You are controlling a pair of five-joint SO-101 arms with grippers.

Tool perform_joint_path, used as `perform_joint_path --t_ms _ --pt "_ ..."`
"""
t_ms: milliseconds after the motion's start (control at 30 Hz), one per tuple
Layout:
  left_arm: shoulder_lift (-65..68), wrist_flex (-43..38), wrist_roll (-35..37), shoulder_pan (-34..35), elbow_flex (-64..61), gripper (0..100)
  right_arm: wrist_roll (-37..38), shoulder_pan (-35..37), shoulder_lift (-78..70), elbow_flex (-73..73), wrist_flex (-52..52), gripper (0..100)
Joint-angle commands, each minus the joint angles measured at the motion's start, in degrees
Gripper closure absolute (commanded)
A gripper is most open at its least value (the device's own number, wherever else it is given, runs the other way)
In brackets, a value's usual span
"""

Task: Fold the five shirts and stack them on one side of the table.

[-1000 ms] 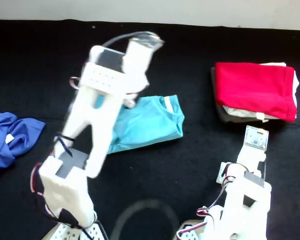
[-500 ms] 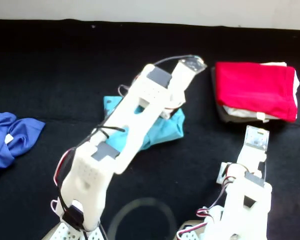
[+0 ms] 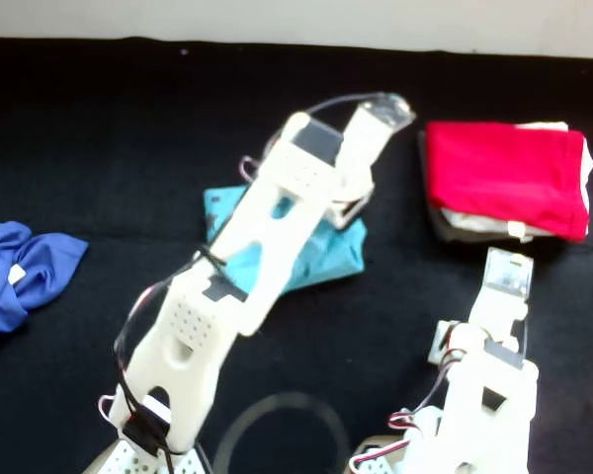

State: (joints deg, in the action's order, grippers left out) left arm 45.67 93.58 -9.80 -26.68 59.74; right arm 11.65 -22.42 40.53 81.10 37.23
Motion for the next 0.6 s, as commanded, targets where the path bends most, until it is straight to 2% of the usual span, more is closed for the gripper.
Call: perform_joint_path --t_ms 0,67,167,367,567 --pt "-0.7 5.8 0.5 2.5 10.2 82 0.2 -0.1 0.0 0.8 -1.4 81.5" --pt "-0.7 7.4 0.5 4.6 12.8 84 0.2 -0.1 0.0 0.8 -1.4 81.5" --pt "-0.2 7.5 0.5 8.1 12.8 100 0.2 -0.1 0.0 0.7 -1.4 81.5" --pt "2.2 7.4 0.4 11.2 3.7 99 0.2 -0.1 0.0 0.7 -1.4 81.5" --pt "3.6 7.4 2.2 8.6 -0.6 99 0.2 -0.1 0.0 0.7 -1.4 81.5"
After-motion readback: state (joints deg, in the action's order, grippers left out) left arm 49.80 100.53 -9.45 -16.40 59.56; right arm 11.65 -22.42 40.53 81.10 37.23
